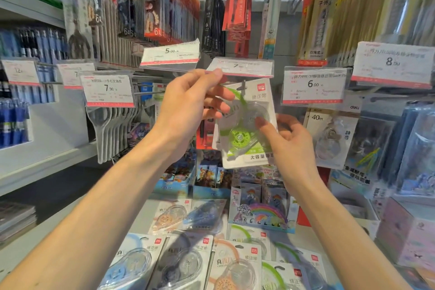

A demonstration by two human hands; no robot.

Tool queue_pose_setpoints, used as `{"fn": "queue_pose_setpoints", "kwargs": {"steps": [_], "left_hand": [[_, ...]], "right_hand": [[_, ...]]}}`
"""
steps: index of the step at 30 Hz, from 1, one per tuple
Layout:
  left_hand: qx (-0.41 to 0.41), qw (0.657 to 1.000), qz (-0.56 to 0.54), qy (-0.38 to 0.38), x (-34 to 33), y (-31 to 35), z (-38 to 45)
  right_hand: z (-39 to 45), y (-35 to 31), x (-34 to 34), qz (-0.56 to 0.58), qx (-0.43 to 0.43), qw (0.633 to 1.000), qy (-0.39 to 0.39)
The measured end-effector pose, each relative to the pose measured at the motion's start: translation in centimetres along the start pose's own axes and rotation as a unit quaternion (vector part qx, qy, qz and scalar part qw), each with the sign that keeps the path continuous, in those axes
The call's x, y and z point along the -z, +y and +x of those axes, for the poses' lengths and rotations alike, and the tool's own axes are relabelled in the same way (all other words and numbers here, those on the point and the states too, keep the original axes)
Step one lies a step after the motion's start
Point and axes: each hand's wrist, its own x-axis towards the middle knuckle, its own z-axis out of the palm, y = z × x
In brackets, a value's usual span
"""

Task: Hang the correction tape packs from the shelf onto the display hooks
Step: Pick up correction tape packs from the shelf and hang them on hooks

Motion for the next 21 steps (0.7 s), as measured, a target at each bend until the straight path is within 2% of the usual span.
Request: {"fn": "queue_pose_setpoints", "kwargs": {"steps": [10, 14, 18, 21], "left_hand": [[0.0, 0.999, 0.045, -0.026, 1.2, -2.5, 0.4], [-0.008, 0.994, 0.107, -0.019, 2.4, -5.1, 0.7], [-0.002, 0.979, 0.202, -0.008, 3.3, -8.3, 1.6], [0.023, 0.977, 0.21, -0.019, 2.7, -10.4, 3.0]], "right_hand": [[1.6, 2.5, -1.7, -0.024, -0.033, 0.998, 0.041], [1.6, 3.0, -1.2, -0.054, -0.036, 0.998, 0.02], [1.6, 3.3, 0.1, -0.09, -0.015, 0.995, 0.031], [2.0, 3.5, 0.0, -0.093, -0.013, 0.996, -0.01]]}}
